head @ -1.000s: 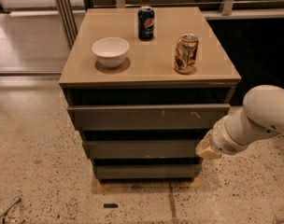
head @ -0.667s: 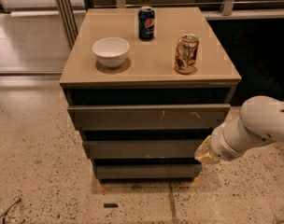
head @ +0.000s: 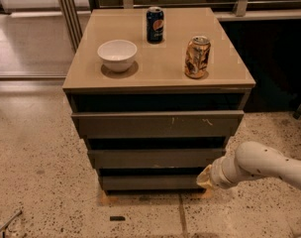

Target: Open bottom drawer

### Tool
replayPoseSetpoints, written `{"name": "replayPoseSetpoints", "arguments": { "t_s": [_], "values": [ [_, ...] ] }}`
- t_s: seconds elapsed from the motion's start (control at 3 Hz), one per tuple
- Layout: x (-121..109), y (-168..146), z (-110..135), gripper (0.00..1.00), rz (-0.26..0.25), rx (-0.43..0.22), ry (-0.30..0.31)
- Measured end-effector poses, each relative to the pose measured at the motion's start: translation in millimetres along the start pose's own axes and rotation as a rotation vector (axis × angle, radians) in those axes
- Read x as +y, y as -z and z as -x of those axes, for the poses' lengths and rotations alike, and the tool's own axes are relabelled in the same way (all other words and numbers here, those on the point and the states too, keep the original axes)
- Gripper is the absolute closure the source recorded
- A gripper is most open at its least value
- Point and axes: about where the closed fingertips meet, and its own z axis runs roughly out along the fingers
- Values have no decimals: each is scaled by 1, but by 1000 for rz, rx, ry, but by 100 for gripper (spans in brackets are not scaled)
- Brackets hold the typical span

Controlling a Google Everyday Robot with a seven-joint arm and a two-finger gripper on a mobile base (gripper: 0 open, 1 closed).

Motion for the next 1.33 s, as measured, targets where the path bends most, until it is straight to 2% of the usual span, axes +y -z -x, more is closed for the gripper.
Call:
{"name": "replayPoseSetpoints", "arguments": {
  "t_s": [0.33, 0.67, 1.0, 1.33],
  "values": [
    [-18, -71, -24, 100, 9, -43, -22],
    [-22, -173, -71, 100, 84, -38, -110],
    [-23, -171, -70, 100, 81, -37, -106],
    [-21, -181, -75, 81, 84, -30, -73]
  ]
}}
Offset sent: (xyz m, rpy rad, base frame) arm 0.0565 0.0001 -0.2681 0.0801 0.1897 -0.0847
